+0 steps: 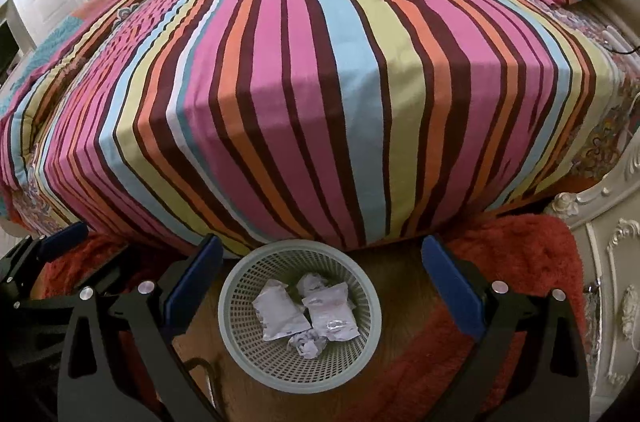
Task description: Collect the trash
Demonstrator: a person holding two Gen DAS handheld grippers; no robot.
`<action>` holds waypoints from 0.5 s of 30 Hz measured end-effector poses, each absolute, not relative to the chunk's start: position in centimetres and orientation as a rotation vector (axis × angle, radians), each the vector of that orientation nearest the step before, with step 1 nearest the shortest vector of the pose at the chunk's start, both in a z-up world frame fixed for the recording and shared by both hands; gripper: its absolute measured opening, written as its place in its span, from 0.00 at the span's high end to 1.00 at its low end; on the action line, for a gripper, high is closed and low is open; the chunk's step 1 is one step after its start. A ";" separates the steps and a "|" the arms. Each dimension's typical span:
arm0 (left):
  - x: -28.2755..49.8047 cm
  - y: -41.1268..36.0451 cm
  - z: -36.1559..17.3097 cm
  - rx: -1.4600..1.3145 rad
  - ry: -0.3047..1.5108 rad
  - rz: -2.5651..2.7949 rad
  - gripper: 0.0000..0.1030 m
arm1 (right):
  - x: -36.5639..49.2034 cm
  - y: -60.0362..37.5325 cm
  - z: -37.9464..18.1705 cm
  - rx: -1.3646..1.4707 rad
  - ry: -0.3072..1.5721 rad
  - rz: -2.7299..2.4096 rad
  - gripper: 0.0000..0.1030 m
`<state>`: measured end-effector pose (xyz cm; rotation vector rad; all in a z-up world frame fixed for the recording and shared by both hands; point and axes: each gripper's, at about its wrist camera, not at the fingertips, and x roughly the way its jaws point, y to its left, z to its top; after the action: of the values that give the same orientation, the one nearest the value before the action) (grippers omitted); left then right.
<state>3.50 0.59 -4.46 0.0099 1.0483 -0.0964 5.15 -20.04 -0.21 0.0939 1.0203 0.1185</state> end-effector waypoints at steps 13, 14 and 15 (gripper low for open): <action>3.6 0.0 -4.7 0.020 1.068 -0.115 0.15 | 5.2 -20.2 -0.3 0.099 1.026 0.124 0.07; 3.6 0.0 -4.8 0.020 1.072 -0.116 0.15 | 5.2 -20.2 -0.3 0.097 1.027 0.126 0.07; 3.6 0.0 -4.9 0.021 1.074 -0.116 0.15 | 5.2 -20.2 -0.3 0.097 1.027 0.124 0.07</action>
<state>3.61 0.01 -4.90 0.0212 1.0741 -0.1162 5.20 -20.24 -0.34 0.0972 1.0267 0.1244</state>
